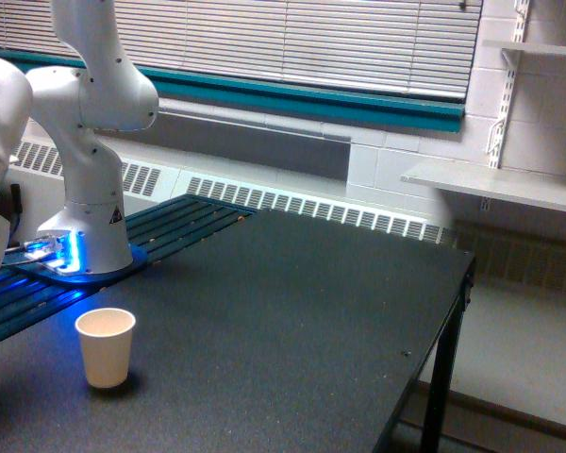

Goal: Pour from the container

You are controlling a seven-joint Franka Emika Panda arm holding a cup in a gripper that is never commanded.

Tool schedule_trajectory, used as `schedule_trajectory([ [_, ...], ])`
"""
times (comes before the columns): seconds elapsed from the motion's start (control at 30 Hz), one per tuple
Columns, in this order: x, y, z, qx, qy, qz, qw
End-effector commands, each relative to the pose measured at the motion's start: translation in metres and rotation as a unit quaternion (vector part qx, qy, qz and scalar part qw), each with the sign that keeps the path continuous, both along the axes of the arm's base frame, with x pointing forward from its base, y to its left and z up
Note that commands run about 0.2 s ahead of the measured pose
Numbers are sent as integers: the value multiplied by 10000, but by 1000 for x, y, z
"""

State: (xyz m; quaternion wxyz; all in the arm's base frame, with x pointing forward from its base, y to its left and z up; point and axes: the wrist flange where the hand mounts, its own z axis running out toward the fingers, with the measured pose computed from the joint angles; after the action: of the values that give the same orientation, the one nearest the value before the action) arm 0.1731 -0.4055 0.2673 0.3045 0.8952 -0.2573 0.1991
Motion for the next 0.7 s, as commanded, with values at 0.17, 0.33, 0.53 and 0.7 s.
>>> schedule_trajectory([
  [0.17, 30, 30, 0, -277, 378, 1046, 9934],
  [0.33, 43, 44, 1, -301, 362, 1177, 9919],
  [0.53, 52, 59, 0, -324, 391, 1294, 9903],
  [0.7, 54, 69, -2, -343, 436, 1372, 9890],
])
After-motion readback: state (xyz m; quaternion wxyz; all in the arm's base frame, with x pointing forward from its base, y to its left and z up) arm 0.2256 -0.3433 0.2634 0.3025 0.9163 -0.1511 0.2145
